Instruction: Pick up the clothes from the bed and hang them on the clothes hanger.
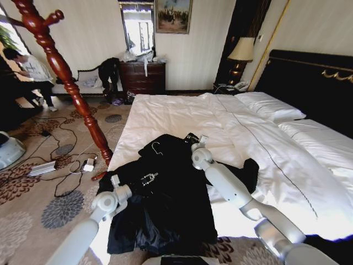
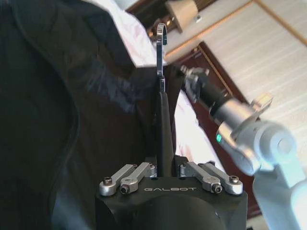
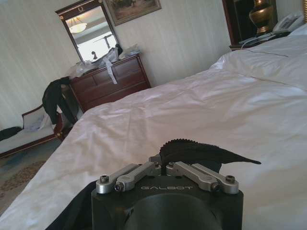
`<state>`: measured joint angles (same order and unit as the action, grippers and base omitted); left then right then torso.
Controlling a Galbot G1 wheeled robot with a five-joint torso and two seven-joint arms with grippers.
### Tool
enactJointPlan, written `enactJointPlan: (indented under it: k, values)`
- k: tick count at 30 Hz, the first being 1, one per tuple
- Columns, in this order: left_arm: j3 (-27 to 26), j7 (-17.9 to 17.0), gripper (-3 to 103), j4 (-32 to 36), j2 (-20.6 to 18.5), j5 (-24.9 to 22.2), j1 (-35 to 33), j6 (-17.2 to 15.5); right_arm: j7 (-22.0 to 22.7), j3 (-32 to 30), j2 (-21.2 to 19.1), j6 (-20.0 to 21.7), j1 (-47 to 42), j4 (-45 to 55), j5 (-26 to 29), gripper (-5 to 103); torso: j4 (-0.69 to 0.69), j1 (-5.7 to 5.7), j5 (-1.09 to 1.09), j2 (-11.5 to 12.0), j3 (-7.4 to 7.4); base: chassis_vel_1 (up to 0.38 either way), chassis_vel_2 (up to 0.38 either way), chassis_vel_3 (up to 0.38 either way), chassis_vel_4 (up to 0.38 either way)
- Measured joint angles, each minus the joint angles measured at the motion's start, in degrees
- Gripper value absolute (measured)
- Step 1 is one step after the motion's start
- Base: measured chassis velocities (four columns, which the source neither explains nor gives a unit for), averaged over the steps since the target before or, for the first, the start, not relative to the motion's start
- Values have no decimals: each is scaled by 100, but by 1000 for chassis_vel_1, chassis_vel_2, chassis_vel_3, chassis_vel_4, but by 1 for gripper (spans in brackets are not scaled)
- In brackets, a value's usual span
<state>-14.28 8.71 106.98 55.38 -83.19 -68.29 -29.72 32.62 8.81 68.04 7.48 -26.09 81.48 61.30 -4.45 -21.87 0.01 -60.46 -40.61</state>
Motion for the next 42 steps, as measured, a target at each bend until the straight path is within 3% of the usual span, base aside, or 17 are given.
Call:
enactJointPlan:
  k: [9, 22, 42]
  values:
    - [634, 48, 16, -810, 351, 92, 719, -11, -446, 7, -48, -411, -217, 362, -5, 0, -2, -1, -1, 0, 0, 0, 0, 0, 0]
    - [1059, 375, 16, -1765, 903, 493, 1462, 15, -458, 93, -52, -491, -600, 612, -105, 0, -1, -1, 0, 0, 0, 0, 0, 0, 0]
    - [1694, 841, 16, -2905, 972, 1125, 2726, 353, -471, 30, 92, -585, -979, 707, -331, 0, -2, -1, -1, 0, 0, 0, 0, 0, 0]
